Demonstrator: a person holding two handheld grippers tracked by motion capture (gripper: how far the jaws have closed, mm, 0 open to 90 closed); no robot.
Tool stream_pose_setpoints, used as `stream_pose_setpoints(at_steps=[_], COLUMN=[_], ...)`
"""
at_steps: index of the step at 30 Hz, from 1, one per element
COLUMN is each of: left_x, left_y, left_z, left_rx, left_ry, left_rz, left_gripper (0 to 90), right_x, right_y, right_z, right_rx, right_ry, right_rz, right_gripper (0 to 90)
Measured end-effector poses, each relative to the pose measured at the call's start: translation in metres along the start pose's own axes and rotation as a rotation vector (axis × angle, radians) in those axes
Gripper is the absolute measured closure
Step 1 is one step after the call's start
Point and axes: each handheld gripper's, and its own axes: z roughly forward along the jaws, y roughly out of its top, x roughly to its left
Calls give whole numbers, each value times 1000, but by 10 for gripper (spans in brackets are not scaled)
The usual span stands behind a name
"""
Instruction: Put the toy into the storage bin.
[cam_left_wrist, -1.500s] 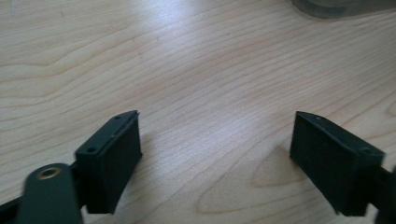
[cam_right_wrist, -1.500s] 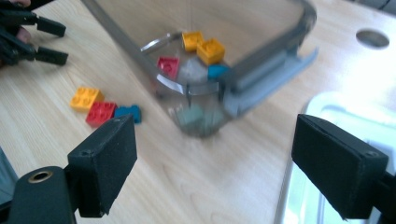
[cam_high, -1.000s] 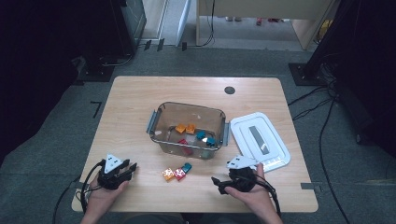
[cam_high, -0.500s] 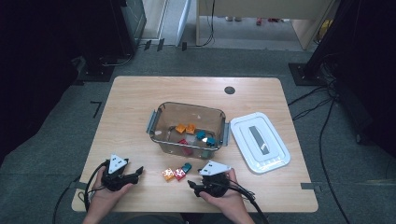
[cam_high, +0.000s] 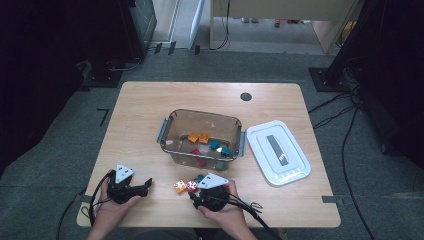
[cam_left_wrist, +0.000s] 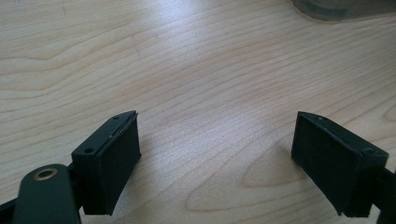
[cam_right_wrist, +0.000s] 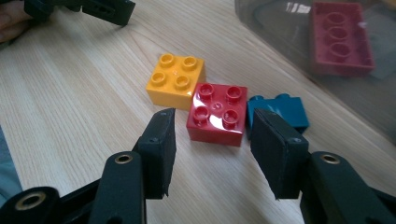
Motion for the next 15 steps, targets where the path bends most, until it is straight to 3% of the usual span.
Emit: stream_pose_setpoints(at_steps=[7,12,15], left_x=[0,0,0], left_y=[0,0,0], left_z=[0,0,0], left_rx=[0,0,-1], left_ry=[-2,-4,-4], left_rz=[1,3,3], left_gripper=[152,152,152], right_x=[4,4,3], right_y=[0,0,-1], right_z=[11,15,14], right_rx=[21,21,14], right_ry=[-27,-60,-55], right_rz=[-9,-9,-17], right_gripper=[485,592,599])
